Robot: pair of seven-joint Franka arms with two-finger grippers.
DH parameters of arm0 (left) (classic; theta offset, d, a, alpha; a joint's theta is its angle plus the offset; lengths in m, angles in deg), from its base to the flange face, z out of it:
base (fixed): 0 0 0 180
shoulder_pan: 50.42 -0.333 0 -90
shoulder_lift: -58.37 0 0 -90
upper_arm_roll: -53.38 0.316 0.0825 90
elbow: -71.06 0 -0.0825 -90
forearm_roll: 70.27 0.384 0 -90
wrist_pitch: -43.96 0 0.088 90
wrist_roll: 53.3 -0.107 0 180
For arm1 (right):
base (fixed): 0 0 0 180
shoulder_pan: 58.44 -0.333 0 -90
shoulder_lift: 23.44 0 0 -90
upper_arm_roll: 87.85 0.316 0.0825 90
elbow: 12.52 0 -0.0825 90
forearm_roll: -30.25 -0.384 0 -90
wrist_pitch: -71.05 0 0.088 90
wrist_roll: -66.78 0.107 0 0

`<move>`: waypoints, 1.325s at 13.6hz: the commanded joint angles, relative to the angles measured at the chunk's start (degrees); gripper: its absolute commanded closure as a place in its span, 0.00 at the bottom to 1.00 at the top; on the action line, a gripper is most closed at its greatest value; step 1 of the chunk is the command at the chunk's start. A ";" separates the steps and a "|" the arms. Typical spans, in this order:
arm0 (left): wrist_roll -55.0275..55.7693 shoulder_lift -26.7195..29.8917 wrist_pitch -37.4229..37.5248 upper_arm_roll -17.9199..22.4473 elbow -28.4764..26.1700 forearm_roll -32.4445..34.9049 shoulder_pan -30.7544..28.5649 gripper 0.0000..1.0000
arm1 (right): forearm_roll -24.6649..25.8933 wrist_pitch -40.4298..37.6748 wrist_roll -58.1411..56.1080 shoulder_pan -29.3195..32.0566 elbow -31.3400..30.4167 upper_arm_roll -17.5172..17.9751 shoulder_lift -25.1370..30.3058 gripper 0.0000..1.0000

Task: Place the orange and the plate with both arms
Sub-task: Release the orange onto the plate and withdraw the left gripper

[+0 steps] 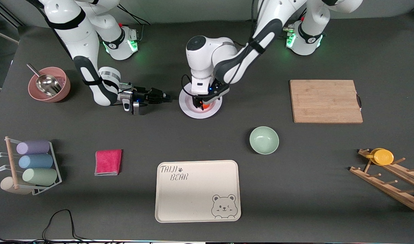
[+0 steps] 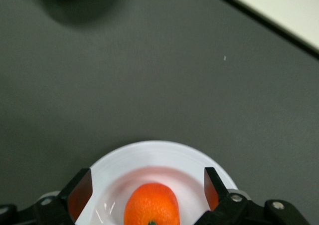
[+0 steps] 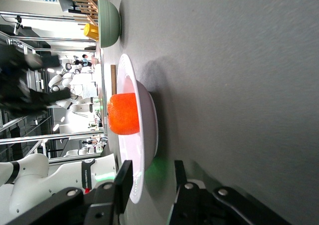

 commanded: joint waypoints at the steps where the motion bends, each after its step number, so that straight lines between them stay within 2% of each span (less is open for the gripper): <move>1: -13.30 6.84 5.44 -0.36 -0.46 -8.38 -4.75 0.00 | -4.11 -0.74 -1.69 -2.59 0.79 0.07 -1.45 0.60; 4: -31.93 14.13 15.44 -0.10 0.51 -17.79 -12.04 0.00 | -9.29 -0.65 -1.69 -5.85 1.66 0.24 -1.89 0.60; 8: -60.22 23.10 27.33 0.34 0.25 -27.28 -26.97 0.00 | -12.11 -0.65 -1.60 -8.22 2.89 0.24 -2.86 0.60; 11: -77.80 27.85 32.60 0.34 -0.46 -28.46 -36.91 0.00 | -12.21 -0.48 -1.60 -8.32 4.30 1.21 -3.82 0.60; 13: -90.46 30.40 33.23 0.34 -1.07 -28.72 -44.11 0.00 | -12.55 -0.30 -1.69 -8.32 4.65 1.73 -3.91 0.61; 16: -101.32 32.43 31.92 0.43 -1.77 -30.12 -50.72 0.00 | -13.79 -0.21 -1.69 -8.32 4.66 2.61 -3.91 0.95; 17: -101.51 32.44 31.22 0.52 -2.04 -31.26 -51.26 0.00 | -13.79 -0.21 -1.69 -8.23 4.66 2.62 -3.83 1.00; 18: -101.51 32.78 30.86 0.78 -2.56 -31.27 -51.27 0.00 | -13.79 -0.21 -1.69 -8.23 4.66 2.53 -3.83 1.00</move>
